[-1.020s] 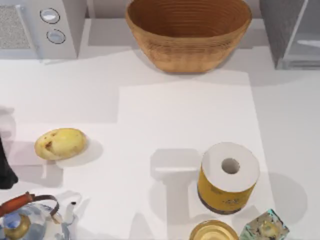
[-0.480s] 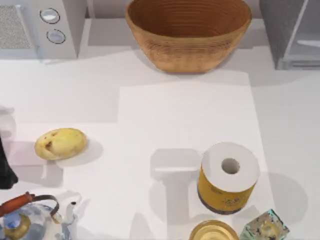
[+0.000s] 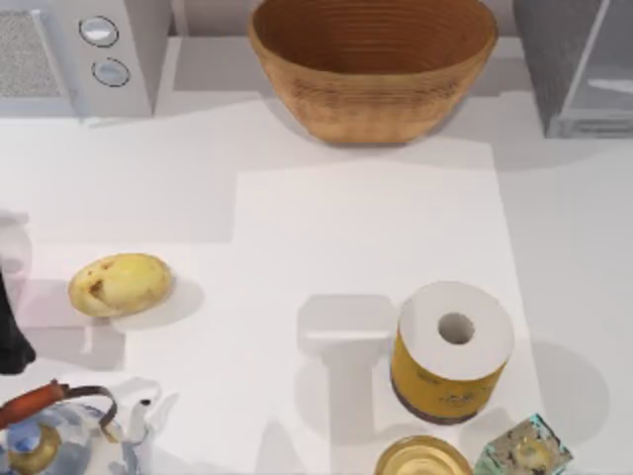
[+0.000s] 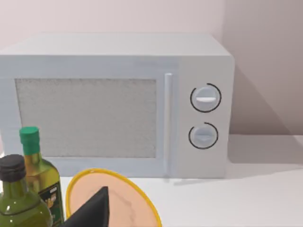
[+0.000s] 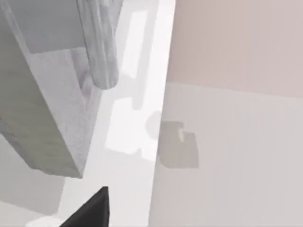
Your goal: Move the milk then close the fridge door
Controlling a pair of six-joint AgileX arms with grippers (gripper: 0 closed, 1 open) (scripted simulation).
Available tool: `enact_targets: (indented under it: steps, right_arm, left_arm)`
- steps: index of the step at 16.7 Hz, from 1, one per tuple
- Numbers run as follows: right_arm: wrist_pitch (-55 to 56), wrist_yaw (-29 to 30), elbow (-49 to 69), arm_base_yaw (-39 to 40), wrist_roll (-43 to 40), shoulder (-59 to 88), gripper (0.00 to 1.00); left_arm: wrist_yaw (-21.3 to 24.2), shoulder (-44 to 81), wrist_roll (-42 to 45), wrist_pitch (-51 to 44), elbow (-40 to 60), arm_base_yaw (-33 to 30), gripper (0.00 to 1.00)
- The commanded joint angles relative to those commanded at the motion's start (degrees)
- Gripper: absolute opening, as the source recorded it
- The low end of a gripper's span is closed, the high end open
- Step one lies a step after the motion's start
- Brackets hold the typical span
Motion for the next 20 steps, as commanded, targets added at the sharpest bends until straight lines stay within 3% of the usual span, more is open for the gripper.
enact_targets:
  steps: [6, 12, 16, 20]
  right_arm:
    - [12.0, 5.5, -2.2, 14.9, 24.9, 1.7, 1.00]
    - [33.9, 8.6, -3.7, 23.8, 43.7, 1.3, 1.00]
    - [44.1, 9.1, -4.1, 29.7, 53.5, -0.5, 1.00]
    - [46.2, 8.9, -4.6, 31.4, 56.2, -0.8, 1.00]
  left_arm:
    - [0.0, 0.0, 0.0, 0.0, 0.0, 0.0, 1.00]
    - [0.0, 0.0, 0.0, 0.0, 0.0, 0.0, 1.00]
    - [0.0, 0.0, 0.0, 0.0, 0.0, 0.0, 1.00]
    - [0.0, 0.0, 0.0, 0.0, 0.0, 0.0, 1.00]
